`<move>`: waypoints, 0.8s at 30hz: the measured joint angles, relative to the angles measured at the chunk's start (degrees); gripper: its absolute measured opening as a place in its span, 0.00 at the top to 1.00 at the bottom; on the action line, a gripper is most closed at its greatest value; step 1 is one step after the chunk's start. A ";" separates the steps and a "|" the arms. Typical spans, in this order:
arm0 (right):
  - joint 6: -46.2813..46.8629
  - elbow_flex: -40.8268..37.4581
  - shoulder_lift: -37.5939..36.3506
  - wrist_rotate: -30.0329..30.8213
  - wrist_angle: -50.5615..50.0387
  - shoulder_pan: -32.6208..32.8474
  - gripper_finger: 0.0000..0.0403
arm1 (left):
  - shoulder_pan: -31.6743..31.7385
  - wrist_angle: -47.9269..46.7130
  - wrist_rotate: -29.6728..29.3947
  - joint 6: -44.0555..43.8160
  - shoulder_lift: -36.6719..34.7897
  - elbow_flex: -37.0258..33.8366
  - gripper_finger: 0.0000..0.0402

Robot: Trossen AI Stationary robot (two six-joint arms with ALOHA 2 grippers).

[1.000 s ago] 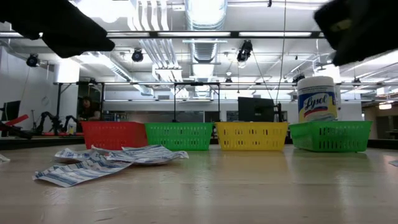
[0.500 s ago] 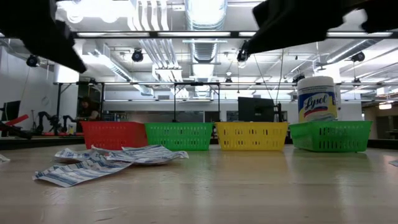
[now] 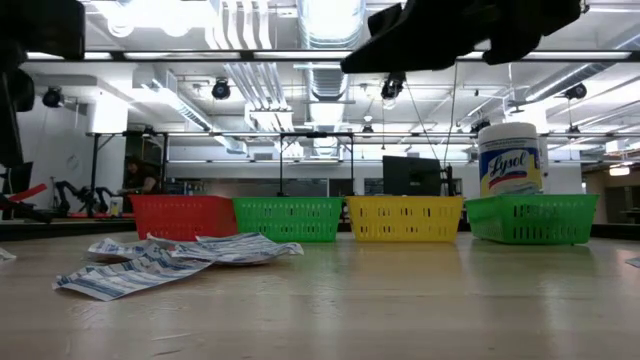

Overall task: Pick & Place First Aid Supplies
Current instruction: Put the green bandage into the left green bin

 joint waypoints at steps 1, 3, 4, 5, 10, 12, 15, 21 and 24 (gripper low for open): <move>0.04 -0.45 -0.45 -0.04 0.00 -0.47 0.98 | -0.39 -0.39 0.02 -0.71 0.00 0.02 0.73; 0.54 -1.57 -1.79 -0.19 0.02 -1.35 0.98 | -1.00 -0.51 0.08 -1.91 0.00 0.07 0.73; 0.70 -2.37 -2.58 -0.21 0.01 -1.69 0.98 | -1.24 -0.58 0.10 -2.46 0.00 0.07 0.73; 0.84 -3.19 -3.55 -0.20 -0.02 -1.98 0.98 | -1.49 -0.74 0.12 -2.95 0.00 0.07 0.73; 0.06 -8.81 -10.23 -0.30 3.74 -2.59 0.98 | -1.93 -0.99 0.13 -3.65 0.00 0.07 0.73; -0.35 -12.00 -13.41 -0.41 5.96 -2.59 0.98 | -1.93 -0.94 0.24 -3.71 0.00 0.07 0.73; -0.16 -16.91 -18.71 -1.36 8.95 -2.61 0.98 | -1.93 -0.94 0.42 -4.04 0.00 0.08 0.73; -0.11 -24.28 -28.60 -5.51 11.44 -2.60 0.98 | -1.93 -1.05 0.46 -4.06 -0.02 0.46 0.73; -0.16 -27.05 -32.63 -8.69 11.39 -3.12 0.98 | -1.93 -1.04 0.49 -4.14 -0.04 0.48 0.73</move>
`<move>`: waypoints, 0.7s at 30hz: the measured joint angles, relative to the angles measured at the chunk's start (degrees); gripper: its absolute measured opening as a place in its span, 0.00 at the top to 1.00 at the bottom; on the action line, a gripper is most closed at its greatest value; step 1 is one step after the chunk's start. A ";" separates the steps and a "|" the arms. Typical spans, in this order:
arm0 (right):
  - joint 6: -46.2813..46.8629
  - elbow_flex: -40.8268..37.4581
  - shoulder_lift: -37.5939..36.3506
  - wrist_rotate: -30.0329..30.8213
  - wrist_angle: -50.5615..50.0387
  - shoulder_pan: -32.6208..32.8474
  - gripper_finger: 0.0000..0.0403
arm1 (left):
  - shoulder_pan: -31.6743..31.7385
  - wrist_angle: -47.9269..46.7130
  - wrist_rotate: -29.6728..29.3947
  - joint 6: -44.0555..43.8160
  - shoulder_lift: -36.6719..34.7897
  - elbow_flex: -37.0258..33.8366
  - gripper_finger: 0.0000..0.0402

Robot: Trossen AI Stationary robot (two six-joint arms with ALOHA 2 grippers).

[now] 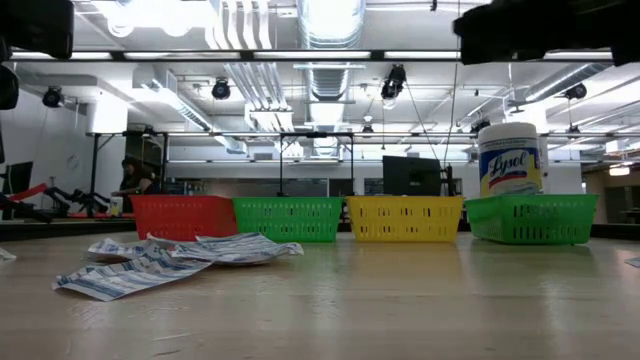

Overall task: Pick & Place First Aid Supplies
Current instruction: Put the green bandage into the left green bin

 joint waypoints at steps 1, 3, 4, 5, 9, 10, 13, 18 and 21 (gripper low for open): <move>0.00 -0.89 -1.38 -1.44 0.02 -0.36 0.98 | 0.00 0.02 0.03 -0.05 0.00 0.00 0.73; 0.30 -2.62 -4.03 -4.60 0.05 -1.32 0.98 | 0.00 0.07 0.10 -0.09 0.00 0.00 0.73; 0.69 -3.50 -5.45 -6.00 0.01 -1.93 0.98 | 0.00 0.15 0.26 -0.12 0.00 0.00 0.73; 1.47 -4.24 -6.73 -7.41 0.06 -2.55 0.98 | 0.00 0.22 0.53 -0.09 0.00 0.00 0.73; 4.03 -7.17 -12.09 -11.91 0.21 -5.37 0.98 | 0.00 0.18 1.54 -0.20 0.00 0.00 0.73; 4.60 -7.88 -13.36 -12.77 0.18 -5.95 0.98 | 0.00 0.17 1.54 -0.21 0.00 0.01 0.73; 6.22 -9.78 -16.76 -13.97 0.85 -7.25 0.98 | 0.00 0.16 1.54 -0.29 -0.02 0.02 0.73; 7.34 -12.93 -21.28 -14.01 1.09 -8.39 0.98 | 0.02 0.18 1.64 -0.28 -0.02 0.00 0.73; 8.41 -15.20 -23.28 -13.70 3.20 -9.10 0.98 | 0.02 0.16 1.94 -0.29 -0.02 -0.02 0.73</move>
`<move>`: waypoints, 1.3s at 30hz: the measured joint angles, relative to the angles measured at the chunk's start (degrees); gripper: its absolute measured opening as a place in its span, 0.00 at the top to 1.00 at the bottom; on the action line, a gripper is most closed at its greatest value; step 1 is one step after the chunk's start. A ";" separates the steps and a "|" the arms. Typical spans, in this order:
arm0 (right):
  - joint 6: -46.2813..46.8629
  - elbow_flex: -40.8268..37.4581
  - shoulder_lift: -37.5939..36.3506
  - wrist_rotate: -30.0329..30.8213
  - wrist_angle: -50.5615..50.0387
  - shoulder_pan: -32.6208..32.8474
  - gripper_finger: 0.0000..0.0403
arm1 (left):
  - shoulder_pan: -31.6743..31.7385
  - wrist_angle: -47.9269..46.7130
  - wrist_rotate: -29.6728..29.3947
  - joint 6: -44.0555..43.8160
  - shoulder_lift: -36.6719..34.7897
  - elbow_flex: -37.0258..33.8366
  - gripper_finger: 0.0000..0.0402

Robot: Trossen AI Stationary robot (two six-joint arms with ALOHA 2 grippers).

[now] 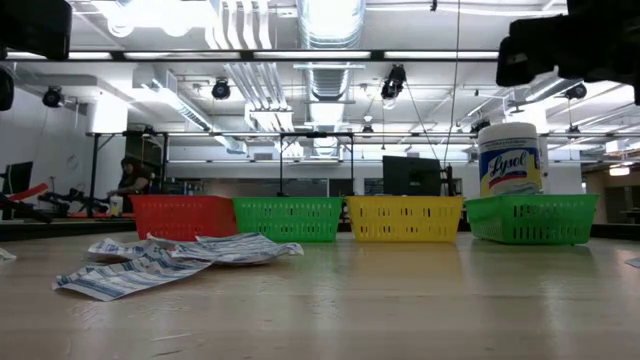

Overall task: Pick & Place First Aid Supplies
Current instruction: Put the green bandage into the left green bin

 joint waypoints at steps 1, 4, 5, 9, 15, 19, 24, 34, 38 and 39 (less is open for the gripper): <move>0.88 -0.65 -0.57 0.23 0.74 -0.38 0.98 | 0.00 0.00 0.09 0.00 -0.02 -0.03 0.73; 2.94 -2.73 -2.02 3.21 2.76 -1.68 0.98 | 0.00 -0.02 0.64 -0.35 -0.02 -0.30 0.73; 3.40 -3.47 -2.37 4.28 3.26 -2.02 0.98 | 0.00 -0.02 0.83 -0.59 -0.02 -0.40 0.73; 4.48 -5.07 -2.96 4.79 3.19 -2.87 0.98 | 0.00 0.00 1.32 -0.72 -0.02 -0.50 0.73; 4.45 -5.09 -2.92 4.78 3.38 -2.85 0.98 | 0.04 1.06 2.64 -2.09 -0.02 -0.59 0.73; 4.27 -5.09 -2.92 4.78 3.38 -2.84 0.98 | 0.11 1.88 7.02 -7.07 -0.02 -0.59 0.73; 3.80 -5.09 -2.90 4.78 3.34 -2.84 0.98 | 0.35 1.33 9.68 -11.20 0.29 -0.59 0.73; 3.66 -5.09 -2.72 4.78 2.75 -2.84 0.98 | 1.74 -6.81 12.37 -10.36 0.55 -0.63 0.73; 3.68 -5.09 -2.72 4.78 2.77 -2.84 0.98 | 1.75 -5.67 12.47 -12.79 0.56 -1.38 0.73; 3.69 -5.09 -2.72 4.78 2.75 -2.84 0.98 | 1.75 -5.16 12.47 -12.93 0.58 -1.91 0.73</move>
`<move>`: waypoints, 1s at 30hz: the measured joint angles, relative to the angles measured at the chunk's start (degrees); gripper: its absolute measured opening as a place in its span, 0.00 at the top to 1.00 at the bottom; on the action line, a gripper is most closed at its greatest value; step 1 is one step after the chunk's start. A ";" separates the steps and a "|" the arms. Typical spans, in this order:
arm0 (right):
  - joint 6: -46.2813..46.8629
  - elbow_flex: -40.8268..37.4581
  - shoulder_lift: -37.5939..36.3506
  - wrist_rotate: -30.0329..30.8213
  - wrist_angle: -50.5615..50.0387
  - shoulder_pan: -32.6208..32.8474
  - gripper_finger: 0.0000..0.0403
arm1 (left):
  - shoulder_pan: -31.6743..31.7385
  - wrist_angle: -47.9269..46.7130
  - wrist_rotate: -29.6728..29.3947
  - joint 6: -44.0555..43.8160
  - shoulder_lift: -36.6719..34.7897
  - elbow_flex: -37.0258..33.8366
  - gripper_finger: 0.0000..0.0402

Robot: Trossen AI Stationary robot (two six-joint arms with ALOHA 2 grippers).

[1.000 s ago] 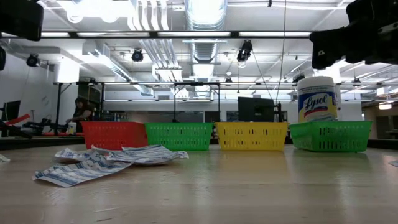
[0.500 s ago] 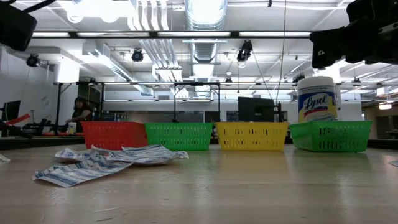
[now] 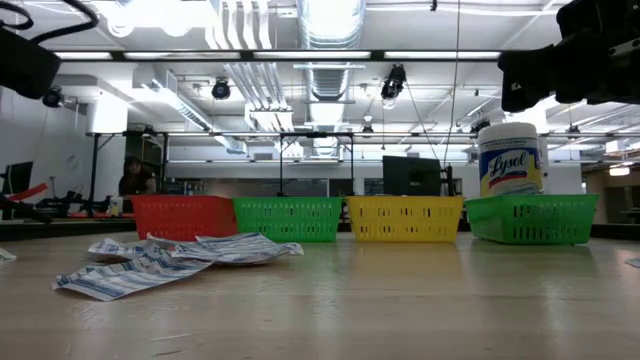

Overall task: Pick & Place First Aid Supplies
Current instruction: Put the green bandage into the left green bin

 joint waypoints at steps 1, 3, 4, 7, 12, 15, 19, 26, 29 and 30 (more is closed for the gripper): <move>0.10 0.00 0.00 0.00 0.02 0.00 0.98 | 0.00 0.59 0.02 -0.21 0.01 -0.62 0.73; 0.12 0.00 0.00 0.00 0.02 0.00 0.98 | 0.00 1.82 0.02 -0.41 0.01 -1.92 0.73; 0.12 0.00 0.00 0.00 0.02 0.00 0.98 | 0.00 2.44 0.02 -0.64 0.01 -2.53 0.73; 0.13 0.00 0.00 -0.01 0.02 0.00 0.98 | 0.00 2.76 0.14 -1.12 0.01 -3.56 0.73; 0.14 0.00 0.00 0.00 0.04 0.00 0.98 | 0.00 3.08 0.17 -1.29 0.01 -4.07 0.73; 0.15 0.00 0.00 -0.02 0.02 0.00 0.98 | 0.00 3.08 0.18 -4.49 0.01 -4.43 0.73; 1.13 0.00 0.00 -0.02 0.04 0.00 0.98 | 0.00 3.07 0.20 -7.04 0.01 -4.44 0.73; 1.19 0.00 -0.04 -0.02 0.08 0.00 0.98 | -0.02 5.14 2.27 6.98 0.01 -4.45 0.73; 1.21 0.00 -0.04 -0.02 0.08 0.00 0.98 | -0.02 5.14 2.96 13.33 0.01 -4.45 0.73; 1.20 0.00 -0.04 -0.02 0.09 0.00 0.98 | -0.02 5.07 3.32 15.36 0.01 -4.45 0.73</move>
